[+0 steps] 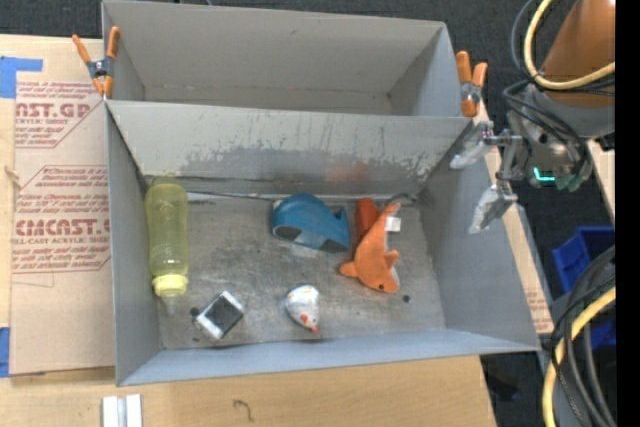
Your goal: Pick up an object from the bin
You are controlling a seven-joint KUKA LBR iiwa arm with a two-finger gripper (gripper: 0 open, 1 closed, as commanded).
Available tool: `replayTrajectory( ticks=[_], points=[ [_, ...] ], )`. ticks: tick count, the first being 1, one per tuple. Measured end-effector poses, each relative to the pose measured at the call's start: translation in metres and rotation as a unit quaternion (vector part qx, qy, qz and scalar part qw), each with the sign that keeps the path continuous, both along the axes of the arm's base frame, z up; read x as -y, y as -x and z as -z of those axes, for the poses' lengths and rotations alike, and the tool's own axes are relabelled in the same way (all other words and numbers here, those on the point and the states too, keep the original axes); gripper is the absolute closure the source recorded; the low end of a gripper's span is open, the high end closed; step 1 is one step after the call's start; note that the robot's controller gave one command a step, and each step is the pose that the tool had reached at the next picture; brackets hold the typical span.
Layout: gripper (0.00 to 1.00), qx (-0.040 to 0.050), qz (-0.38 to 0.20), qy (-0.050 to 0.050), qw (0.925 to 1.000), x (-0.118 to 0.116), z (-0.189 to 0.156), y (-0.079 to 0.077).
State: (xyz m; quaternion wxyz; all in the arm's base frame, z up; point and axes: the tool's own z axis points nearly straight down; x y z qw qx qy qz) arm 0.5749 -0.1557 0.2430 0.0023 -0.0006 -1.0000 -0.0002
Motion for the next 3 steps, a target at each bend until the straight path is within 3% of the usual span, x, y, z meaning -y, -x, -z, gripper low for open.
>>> replayTrajectory(
  ticks=[1,2,3],
  points=[
    [0.00,0.0038,-0.001,0.001,1.0000,-0.001,-0.004,-0.002],
    [0.00,0.0072,0.023,0.001,0.9997,-0.009,0.047,-0.009],
    [0.00,0.0046,-0.020,0.001,0.9998,-0.011,0.106,-0.013]
  ],
)
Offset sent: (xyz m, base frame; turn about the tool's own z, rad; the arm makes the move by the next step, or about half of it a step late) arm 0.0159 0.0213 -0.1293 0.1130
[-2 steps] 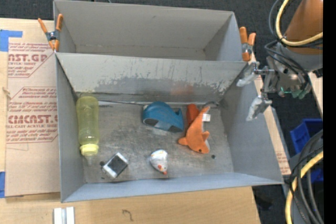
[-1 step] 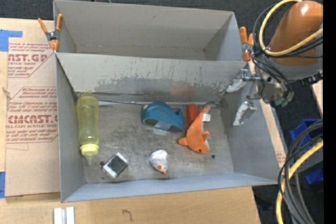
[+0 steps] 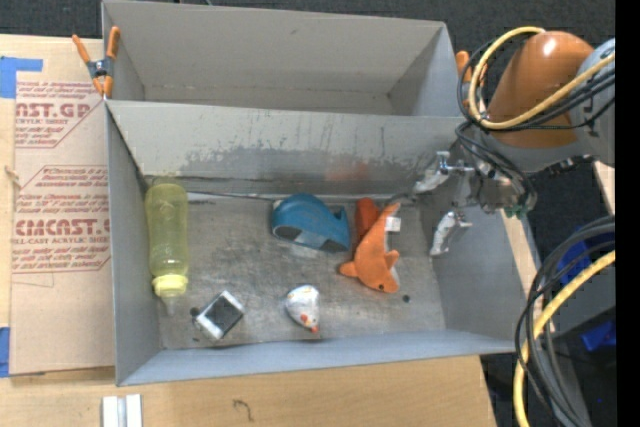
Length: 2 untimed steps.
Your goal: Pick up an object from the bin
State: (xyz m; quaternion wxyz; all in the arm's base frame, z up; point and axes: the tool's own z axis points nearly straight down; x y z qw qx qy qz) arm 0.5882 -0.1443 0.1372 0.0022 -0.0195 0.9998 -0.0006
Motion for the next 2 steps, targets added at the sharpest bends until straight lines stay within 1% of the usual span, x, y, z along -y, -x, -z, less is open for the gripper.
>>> replayTrajectory(
  ticks=[1,2],
  points=[
    [0.00,-0.0057,-0.001,-0.002,1.0000,-0.018,0.010,0.021],
    [0.00,-0.0002,0.079,-0.001,0.9969,-0.050,0.023,0.014]
  ],
)
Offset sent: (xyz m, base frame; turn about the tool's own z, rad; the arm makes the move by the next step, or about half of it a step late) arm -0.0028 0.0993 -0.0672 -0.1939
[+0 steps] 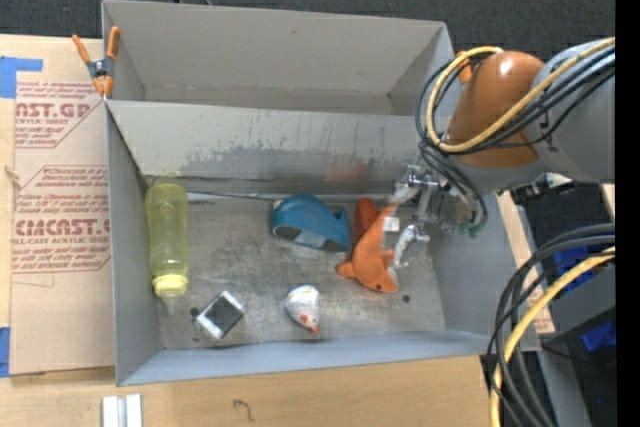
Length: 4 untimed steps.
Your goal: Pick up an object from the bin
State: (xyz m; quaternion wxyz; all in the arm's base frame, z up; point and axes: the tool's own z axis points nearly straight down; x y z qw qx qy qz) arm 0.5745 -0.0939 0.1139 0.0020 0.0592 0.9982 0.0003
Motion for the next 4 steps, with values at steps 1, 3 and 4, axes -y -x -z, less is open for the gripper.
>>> replayTrajectory(
  ticks=[1,3,4],
  points=[
    [0.00,-0.0003,-0.132,0.001,0.9912,-0.017,0.021,-0.008],
    [1.00,0.0151,-0.343,0.006,0.9392,-0.015,0.033,-0.024],
    [0.00,0.0016,-0.342,0.006,0.9397,-0.009,0.034,-0.019]
  ],
)
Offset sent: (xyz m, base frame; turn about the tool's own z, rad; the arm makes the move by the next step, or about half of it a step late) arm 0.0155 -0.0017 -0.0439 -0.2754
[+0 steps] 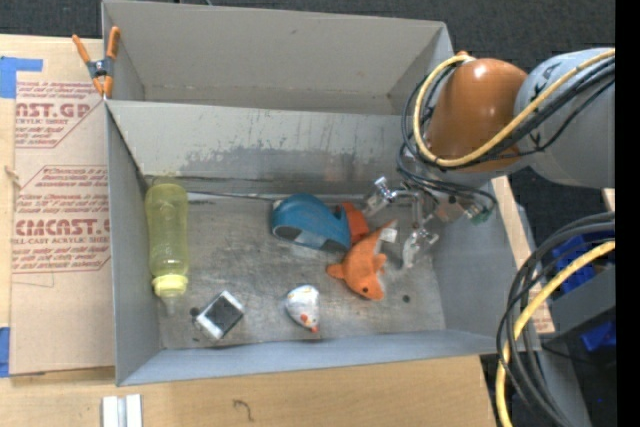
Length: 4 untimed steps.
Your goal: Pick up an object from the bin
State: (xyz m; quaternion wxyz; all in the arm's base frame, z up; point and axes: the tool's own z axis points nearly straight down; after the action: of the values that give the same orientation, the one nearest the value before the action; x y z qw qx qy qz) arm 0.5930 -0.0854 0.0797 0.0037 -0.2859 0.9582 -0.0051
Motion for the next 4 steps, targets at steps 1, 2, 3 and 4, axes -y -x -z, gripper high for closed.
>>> replayTrajectory(
  ticks=[1,2,3,4],
  points=[
    [0.00,0.0018,0.000,-0.001,1.0000,-0.001,0.000,-0.001],
    [1.00,0.0091,-0.172,-0.001,0.9850,-0.027,-0.002,-0.009],
    [1.00,0.0089,-0.172,-0.001,0.9850,-0.027,-0.002,-0.009],
    [1.00,-0.0046,-0.244,-0.003,0.9697,-0.020,-0.120,0.052]
  ],
)
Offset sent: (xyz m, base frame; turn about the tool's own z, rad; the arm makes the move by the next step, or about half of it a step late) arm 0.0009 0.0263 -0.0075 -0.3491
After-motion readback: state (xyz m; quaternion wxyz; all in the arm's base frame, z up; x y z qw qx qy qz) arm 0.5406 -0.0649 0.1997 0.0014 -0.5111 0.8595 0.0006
